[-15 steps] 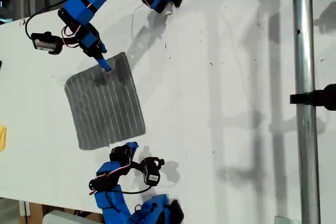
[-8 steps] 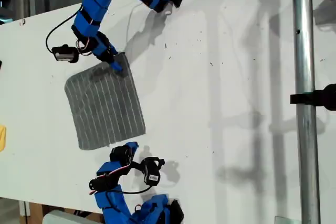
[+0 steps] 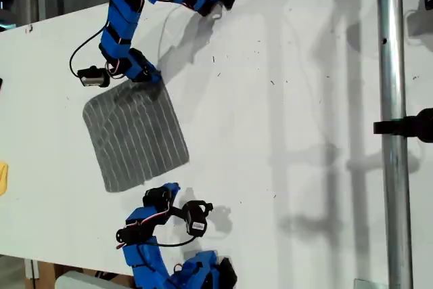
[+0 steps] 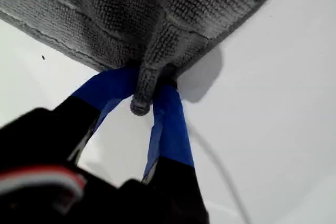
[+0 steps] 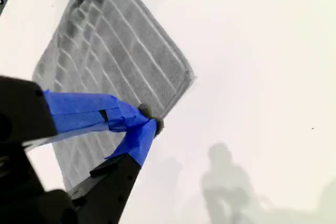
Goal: Grasp corners of a towel and fold twice.
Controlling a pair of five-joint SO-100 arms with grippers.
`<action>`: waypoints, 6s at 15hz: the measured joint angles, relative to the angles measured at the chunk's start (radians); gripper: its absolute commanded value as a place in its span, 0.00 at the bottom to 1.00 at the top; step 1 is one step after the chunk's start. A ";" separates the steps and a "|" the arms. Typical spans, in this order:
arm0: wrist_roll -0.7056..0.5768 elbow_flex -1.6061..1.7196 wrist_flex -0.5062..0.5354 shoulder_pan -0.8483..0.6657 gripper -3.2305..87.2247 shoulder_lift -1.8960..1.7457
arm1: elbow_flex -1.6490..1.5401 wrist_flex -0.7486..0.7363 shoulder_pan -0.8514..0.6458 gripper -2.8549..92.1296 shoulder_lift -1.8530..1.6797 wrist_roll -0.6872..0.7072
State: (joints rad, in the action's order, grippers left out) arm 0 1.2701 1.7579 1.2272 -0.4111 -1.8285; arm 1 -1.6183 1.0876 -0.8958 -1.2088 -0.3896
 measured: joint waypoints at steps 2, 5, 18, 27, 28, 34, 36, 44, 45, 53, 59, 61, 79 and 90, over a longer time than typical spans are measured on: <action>0.002 0.000 0.000 0.000 0.24 0.035 | 0.005 0.000 0.011 0.03 0.003 0.000; -0.064 -0.097 0.006 0.011 0.35 0.091 | 0.005 -0.009 0.025 0.03 0.003 0.000; -0.347 -0.842 0.189 -0.117 0.31 0.943 | 0.005 -0.014 0.032 0.03 0.003 0.000; -0.360 -0.897 0.199 -0.138 0.00 1.071 | -0.005 -0.028 0.032 0.03 0.000 0.000; -0.350 -0.899 0.201 -0.138 0.00 1.074 | -0.006 -0.028 0.032 0.03 -0.002 0.000; -0.310 -0.897 0.291 -0.130 0.00 1.040 | -0.038 0.018 0.098 0.03 -0.081 -0.038; -0.276 -0.890 0.354 -0.075 0.00 0.931 | -0.104 0.084 0.179 0.03 -0.235 -0.104; 0.087 -0.620 0.390 0.394 0.00 0.522 | -0.442 0.278 0.805 0.03 -0.982 -0.618; 0.115 -0.565 0.367 0.413 0.00 0.489 | -0.468 0.264 0.811 0.03 -1.032 -0.634; -0.173 -0.483 0.411 0.031 0.00 0.353 | -0.279 0.034 0.336 0.03 -0.655 -0.212; -0.419 -0.483 0.388 -0.267 0.00 0.351 | 0.149 -0.021 0.176 0.03 -0.264 -0.055; -0.433 -0.454 0.351 -0.298 0.00 0.351 | 0.156 0.012 0.176 0.03 -0.264 -0.054; -0.301 -0.100 0.153 -0.265 0.15 0.428 | -0.025 -0.031 0.222 0.40 -0.061 -0.117; -0.086 0.158 0.364 -0.095 0.24 -0.468 | -0.287 0.402 -0.051 0.50 -0.839 -0.195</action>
State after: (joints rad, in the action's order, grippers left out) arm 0 1.1842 1.9159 1.5907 -0.5062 -2.2964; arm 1 -1.9052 1.4895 -0.9465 -2.0479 -0.5844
